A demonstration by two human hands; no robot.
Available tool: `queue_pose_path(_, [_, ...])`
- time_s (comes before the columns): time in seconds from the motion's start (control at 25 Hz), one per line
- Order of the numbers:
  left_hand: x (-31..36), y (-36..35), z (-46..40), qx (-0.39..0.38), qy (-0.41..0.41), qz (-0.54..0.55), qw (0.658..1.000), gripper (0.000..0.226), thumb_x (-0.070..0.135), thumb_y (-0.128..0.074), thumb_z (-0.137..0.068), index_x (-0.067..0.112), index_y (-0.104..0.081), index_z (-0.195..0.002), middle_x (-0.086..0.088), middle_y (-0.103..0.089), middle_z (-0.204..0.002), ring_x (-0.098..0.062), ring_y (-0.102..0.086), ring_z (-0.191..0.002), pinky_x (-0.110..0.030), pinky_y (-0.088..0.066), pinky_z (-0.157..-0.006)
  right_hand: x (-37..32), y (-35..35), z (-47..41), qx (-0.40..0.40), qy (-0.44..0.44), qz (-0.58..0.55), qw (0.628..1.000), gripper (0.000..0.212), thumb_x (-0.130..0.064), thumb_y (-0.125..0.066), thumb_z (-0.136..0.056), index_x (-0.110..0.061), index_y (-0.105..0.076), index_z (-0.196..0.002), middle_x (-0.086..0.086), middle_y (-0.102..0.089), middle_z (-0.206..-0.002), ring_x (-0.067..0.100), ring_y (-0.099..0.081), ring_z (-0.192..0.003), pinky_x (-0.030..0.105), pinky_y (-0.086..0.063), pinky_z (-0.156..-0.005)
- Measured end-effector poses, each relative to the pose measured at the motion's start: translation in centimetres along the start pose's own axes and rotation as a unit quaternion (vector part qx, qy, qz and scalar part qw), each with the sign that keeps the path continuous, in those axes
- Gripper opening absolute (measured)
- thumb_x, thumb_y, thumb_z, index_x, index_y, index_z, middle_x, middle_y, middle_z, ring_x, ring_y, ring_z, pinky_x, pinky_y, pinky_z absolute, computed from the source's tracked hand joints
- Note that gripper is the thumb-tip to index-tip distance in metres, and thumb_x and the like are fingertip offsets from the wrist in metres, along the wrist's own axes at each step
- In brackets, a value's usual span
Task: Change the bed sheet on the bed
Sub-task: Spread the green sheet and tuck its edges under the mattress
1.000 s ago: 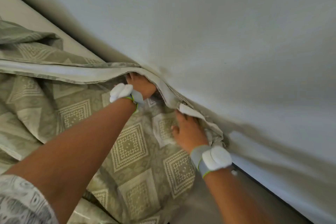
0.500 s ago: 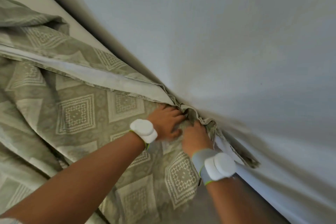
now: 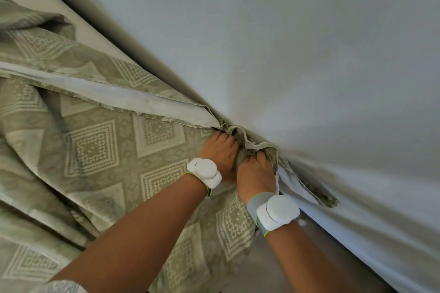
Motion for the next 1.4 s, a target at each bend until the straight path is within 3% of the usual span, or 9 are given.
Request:
queue_pose_path(0.12, [1.0,0.4,-1.1,-0.05,0.017,0.051,0.997,0.033,0.035,-0.048,-0.087,0.015,-0.066,-0.107,-0.005,-0.064,-0.112,-0.03,-0.053,-0.11,-0.036,-0.026,-0.104,0.7,0.6,-0.9,0.035,0.013,-0.068,0.997,0.031,-0.004,-0.044,-0.092,-0.002,-0.059,-0.119,0.016,-0.055,-0.127,0.032,-0.036,-0.13,0.034,-0.03,-0.107])
queue_pose_path(0.28, [1.9,0.7,-1.1,-0.039,-0.027,0.055,0.997,0.037,0.035,-0.037,-0.077,0.016,-0.069,-0.076,-0.008,-0.07,-0.082,-0.03,-0.064,-0.081,-0.037,-0.034,-0.093,1.6,1.3,0.3,0.122,0.046,-0.132,0.983,0.033,-0.003,-0.04,-0.093,-0.01,-0.055,-0.122,0.009,-0.049,-0.131,0.025,-0.031,-0.133,0.028,-0.03,-0.105])
queue_pose_path(0.44, [0.9,2.6,-0.7,0.001,-0.03,0.044,0.999,0.042,0.039,-0.032,-0.08,0.016,-0.067,-0.076,-0.003,-0.068,-0.082,-0.025,-0.061,-0.078,-0.033,-0.023,-0.093,2.4,0.7,2.2,0.214,0.04,-0.182,0.959,0.046,-0.002,-0.058,-0.085,-0.002,-0.052,-0.131,0.015,-0.054,-0.132,0.033,-0.043,-0.128,0.038,-0.036,-0.108])
queue_pose_path(0.6, [0.8,6.9,1.9,0.106,-0.042,0.12,0.986,0.026,0.037,-0.038,-0.075,0.023,-0.055,-0.061,0.003,-0.064,-0.065,-0.022,-0.059,-0.064,-0.031,-0.025,-0.088,2.5,0.6,3.9,0.179,0.049,-0.252,0.95,0.057,-0.013,-0.055,-0.083,-0.004,-0.043,-0.139,0.015,-0.047,-0.138,0.031,-0.037,-0.131,0.037,-0.029,-0.114])
queue_pose_path(0.88, [-1.3,15.5,8.2,0.238,-0.005,0.229,0.944,0.029,0.033,-0.05,-0.082,0.024,-0.04,-0.056,0.014,-0.035,-0.053,-0.008,-0.045,-0.055,-0.025,-0.026,-0.093,3.4,2.0,6.6,0.173,-0.018,-0.685,0.708,0.043,-0.062,-0.043,-0.088,-0.044,-0.048,-0.127,-0.012,-0.034,-0.149,0.004,-0.027,-0.139,0.03,-0.02,-0.117])
queue_pose_path(1.0, [-1.8,17.5,10.0,0.242,0.018,0.266,0.933,0.034,0.033,-0.052,-0.084,0.023,-0.037,-0.055,0.015,-0.031,-0.051,-0.005,-0.04,-0.054,-0.023,-0.026,-0.094,0.8,0.6,6.6,0.005,-0.114,-0.857,0.503,0.054,-0.069,-0.05,-0.081,-0.036,-0.061,-0.122,-0.003,-0.064,-0.126,0.015,-0.058,-0.119,0.039,-0.043,-0.104])
queue_pose_path(1.08, [-1.8,18.2,10.2,0.248,0.031,0.267,0.931,0.035,0.034,-0.053,-0.084,0.025,-0.035,-0.055,0.015,-0.032,-0.05,-0.002,-0.039,-0.054,-0.021,-0.025,-0.094,-0.7,1.8,6.3,-0.083,-0.119,-0.902,0.408,0.053,-0.057,-0.046,-0.09,-0.019,-0.062,-0.124,0.007,-0.07,-0.113,0.023,-0.065,-0.106,0.034,-0.052,-0.087])
queue_pose_path(1.24, [-2.0,17.3,9.8,0.259,0.053,0.272,0.925,0.035,0.035,-0.053,-0.084,0.023,-0.043,-0.053,0.013,-0.036,-0.05,0.0,-0.043,-0.056,-0.019,-0.025,-0.094,-0.3,3.0,5.5,-0.068,-0.148,-0.915,0.37,0.043,-0.028,-0.027,-0.103,-0.005,-0.045,-0.135,0.013,-0.05,-0.128,0.023,-0.058,-0.09,0.018,-0.042,-0.065])
queue_pose_path(1.4, [-1.9,16.0,8.1,0.24,0.062,0.262,0.933,0.037,0.036,-0.052,-0.086,0.032,-0.034,-0.055,0.012,-0.033,-0.05,-0.002,-0.043,-0.056,-0.027,-0.028,-0.095,0.1,0.4,5.1,-0.053,-0.194,-0.914,0.351,0.047,-0.053,-0.046,-0.092,-0.019,-0.06,-0.121,0.011,-0.064,-0.118,0.026,-0.061,-0.093,0.039,-0.044,-0.1])
Point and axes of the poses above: each hand's wrist, its own z-axis away from the middle knuckle, its own y-axis out of the back of the hand, x = y × z, the point moved 7 cm from there along -z, towards the middle knuckle
